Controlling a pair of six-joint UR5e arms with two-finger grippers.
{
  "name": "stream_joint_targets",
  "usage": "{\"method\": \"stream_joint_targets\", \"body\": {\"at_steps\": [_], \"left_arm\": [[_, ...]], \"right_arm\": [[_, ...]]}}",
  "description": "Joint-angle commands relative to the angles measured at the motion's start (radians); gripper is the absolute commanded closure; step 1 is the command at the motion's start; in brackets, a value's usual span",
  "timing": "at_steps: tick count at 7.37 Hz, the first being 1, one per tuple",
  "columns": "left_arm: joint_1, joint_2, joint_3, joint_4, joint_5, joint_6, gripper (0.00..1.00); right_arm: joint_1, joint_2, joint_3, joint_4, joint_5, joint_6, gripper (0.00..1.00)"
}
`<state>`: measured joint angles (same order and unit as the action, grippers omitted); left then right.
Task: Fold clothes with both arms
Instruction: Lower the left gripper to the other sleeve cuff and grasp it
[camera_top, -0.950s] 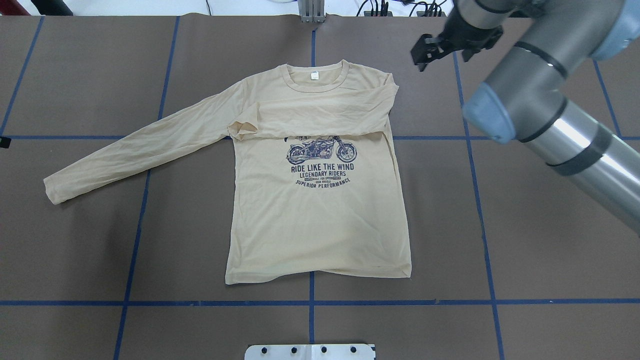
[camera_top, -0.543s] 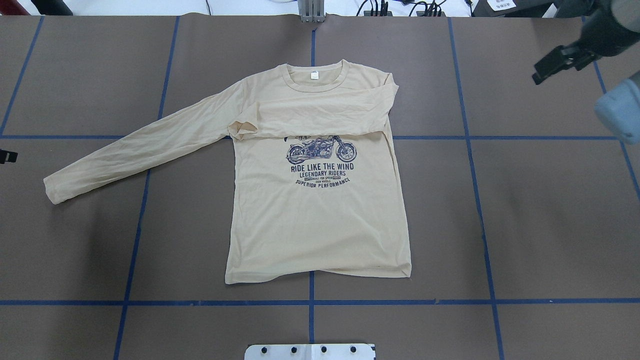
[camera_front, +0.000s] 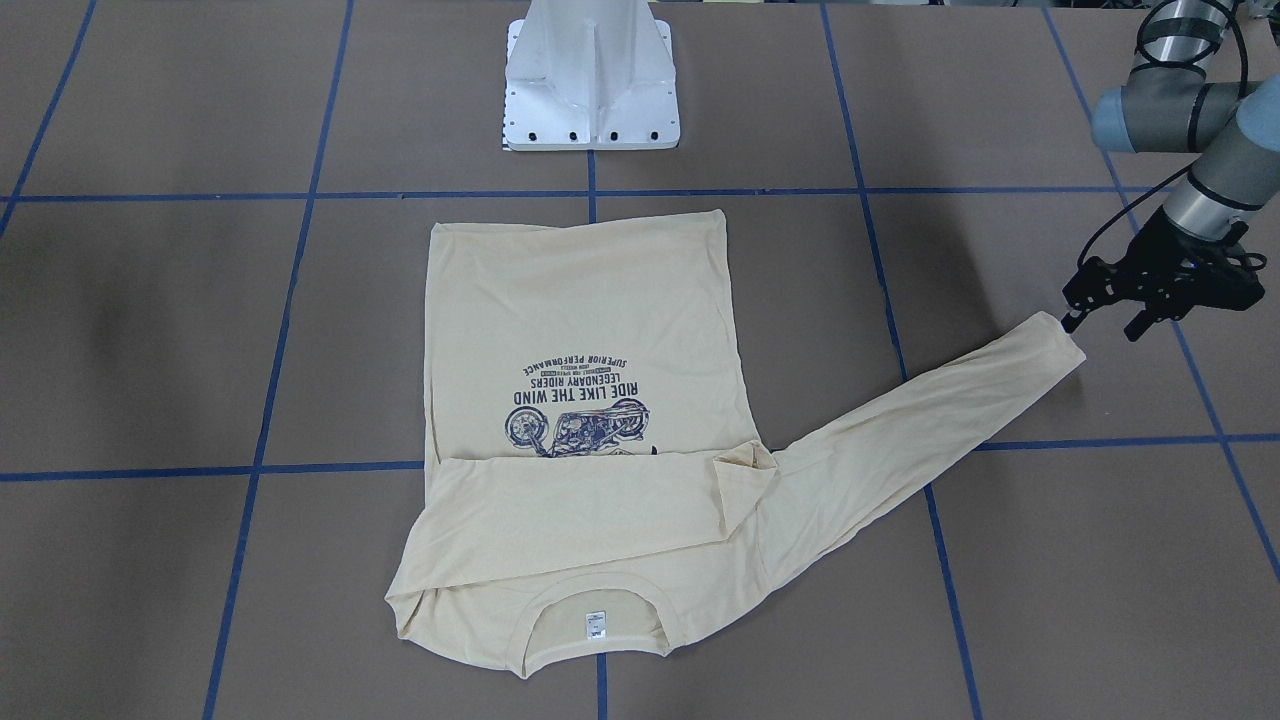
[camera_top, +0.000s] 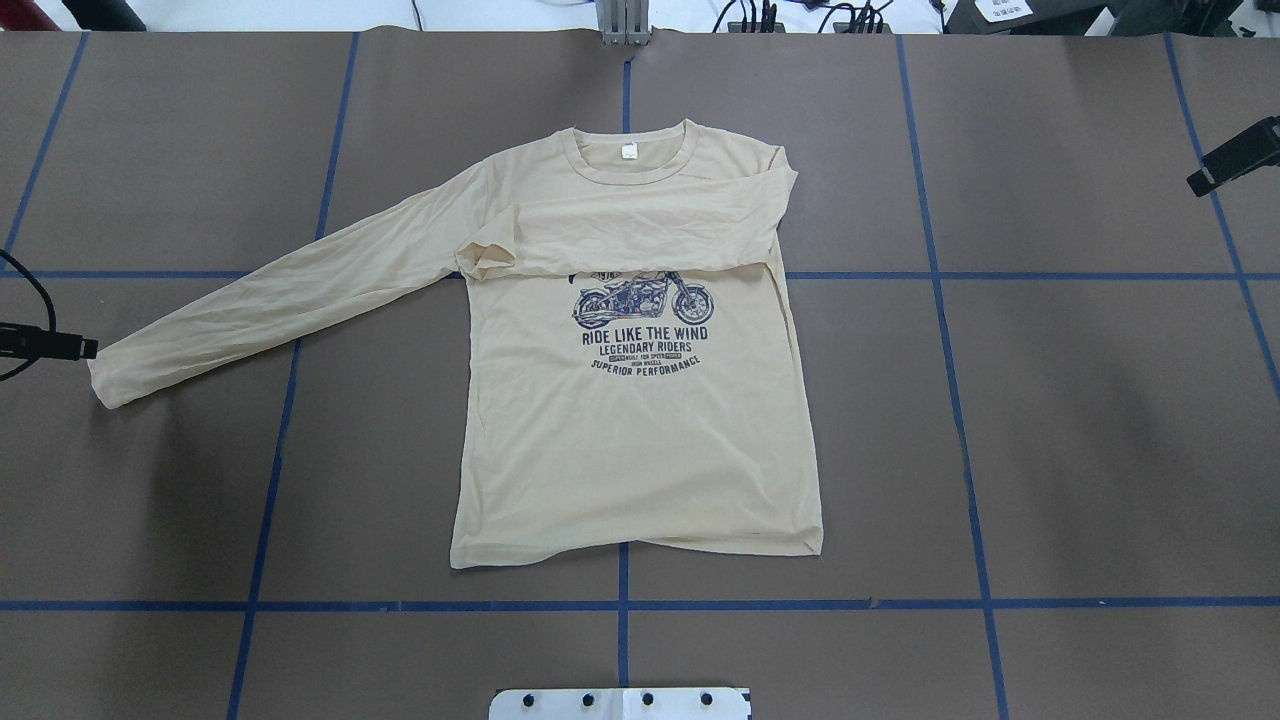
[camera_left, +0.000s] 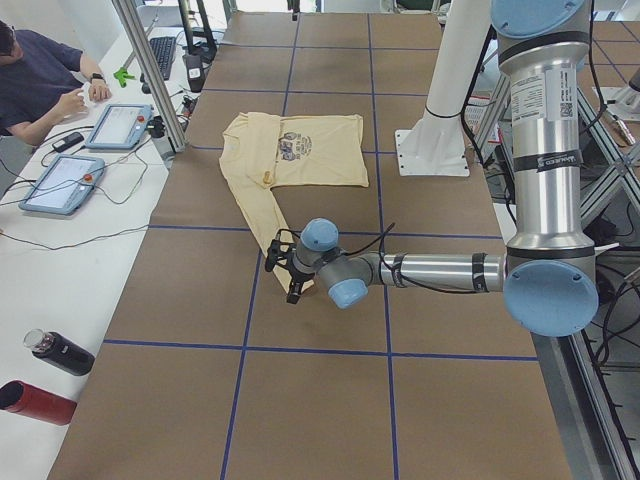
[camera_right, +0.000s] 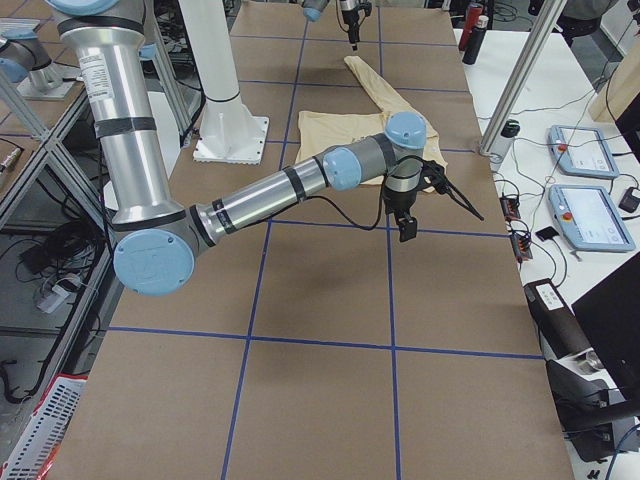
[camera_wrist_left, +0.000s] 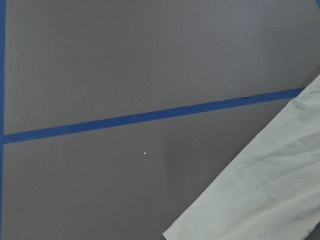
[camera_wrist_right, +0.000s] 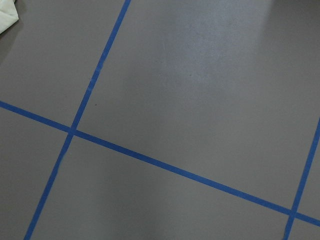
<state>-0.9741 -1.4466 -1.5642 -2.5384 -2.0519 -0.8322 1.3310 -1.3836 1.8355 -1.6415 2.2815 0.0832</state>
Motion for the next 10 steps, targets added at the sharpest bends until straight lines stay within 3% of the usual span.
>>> {"method": "stream_joint_targets", "body": {"at_steps": [1, 4, 10], "left_arm": [[0.048, -0.008, 0.013, -0.011, 0.024, -0.059, 0.13], [0.054, -0.024, 0.030, -0.010, 0.024, -0.058, 0.22], [0.092, -0.024, 0.030, -0.010, 0.024, -0.056, 0.22]], "right_arm": [[0.004, -0.005, 0.002, 0.000, 0.001, -0.003, 0.01], [0.005, -0.006, 0.007, -0.001, 0.001, -0.002, 0.01], [0.005, -0.005, 0.008, 0.000, 0.006, 0.000, 0.01]]}}
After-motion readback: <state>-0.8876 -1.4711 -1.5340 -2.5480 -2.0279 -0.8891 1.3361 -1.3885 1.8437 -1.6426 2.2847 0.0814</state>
